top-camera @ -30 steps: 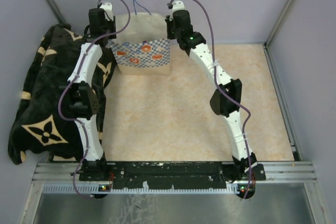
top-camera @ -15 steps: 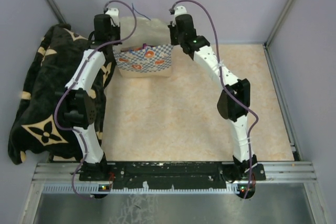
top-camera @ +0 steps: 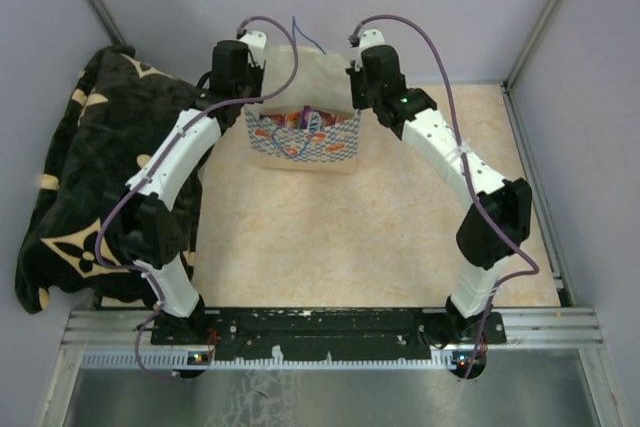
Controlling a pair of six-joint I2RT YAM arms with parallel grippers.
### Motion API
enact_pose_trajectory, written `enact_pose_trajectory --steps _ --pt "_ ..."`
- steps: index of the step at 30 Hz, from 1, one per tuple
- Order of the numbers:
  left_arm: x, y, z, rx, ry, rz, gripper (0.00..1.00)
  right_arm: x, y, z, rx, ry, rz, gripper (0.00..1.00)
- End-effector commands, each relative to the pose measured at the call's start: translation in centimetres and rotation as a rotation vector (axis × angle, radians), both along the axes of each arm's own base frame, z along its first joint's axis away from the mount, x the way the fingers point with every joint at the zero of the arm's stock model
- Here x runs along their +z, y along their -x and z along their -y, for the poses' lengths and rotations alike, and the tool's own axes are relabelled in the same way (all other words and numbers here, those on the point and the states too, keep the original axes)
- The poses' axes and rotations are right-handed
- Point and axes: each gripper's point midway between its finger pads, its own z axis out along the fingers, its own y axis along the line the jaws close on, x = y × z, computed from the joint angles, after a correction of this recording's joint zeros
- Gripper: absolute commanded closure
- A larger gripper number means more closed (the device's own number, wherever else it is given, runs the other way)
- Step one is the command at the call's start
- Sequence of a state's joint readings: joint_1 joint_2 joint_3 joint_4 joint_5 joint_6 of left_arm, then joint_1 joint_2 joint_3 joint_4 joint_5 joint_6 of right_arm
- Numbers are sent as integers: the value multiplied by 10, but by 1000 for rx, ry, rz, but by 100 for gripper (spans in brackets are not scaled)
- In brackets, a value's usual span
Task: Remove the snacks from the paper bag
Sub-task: Adjust the paper bag at the center of the board.
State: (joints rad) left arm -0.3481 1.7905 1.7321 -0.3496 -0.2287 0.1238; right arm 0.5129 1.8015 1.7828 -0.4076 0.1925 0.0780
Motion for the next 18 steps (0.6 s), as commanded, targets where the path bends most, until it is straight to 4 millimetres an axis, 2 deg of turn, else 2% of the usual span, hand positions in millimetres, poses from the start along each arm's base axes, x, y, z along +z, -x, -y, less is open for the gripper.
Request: enact_pose_trajectory --steps 1,7,11,15,16,18 --pt "71 28 15 -29 63 144 100 82 35 20 -3 -91 163 100" --pt "78 58 23 -65 108 131 100 82 66 34 0 -118 149 100" --pt "79 63 25 -70 120 123 100 79 71 36 -1 -115 138 100" --pt "69 45 31 -62 114 122 100 71 52 36 -27 -100 138 100" --pt "60 34 36 -60 110 115 100 65 41 35 -31 -94 130 100" --pt "57 10 45 -59 103 132 100 65 20 38 -45 -93 124 100"
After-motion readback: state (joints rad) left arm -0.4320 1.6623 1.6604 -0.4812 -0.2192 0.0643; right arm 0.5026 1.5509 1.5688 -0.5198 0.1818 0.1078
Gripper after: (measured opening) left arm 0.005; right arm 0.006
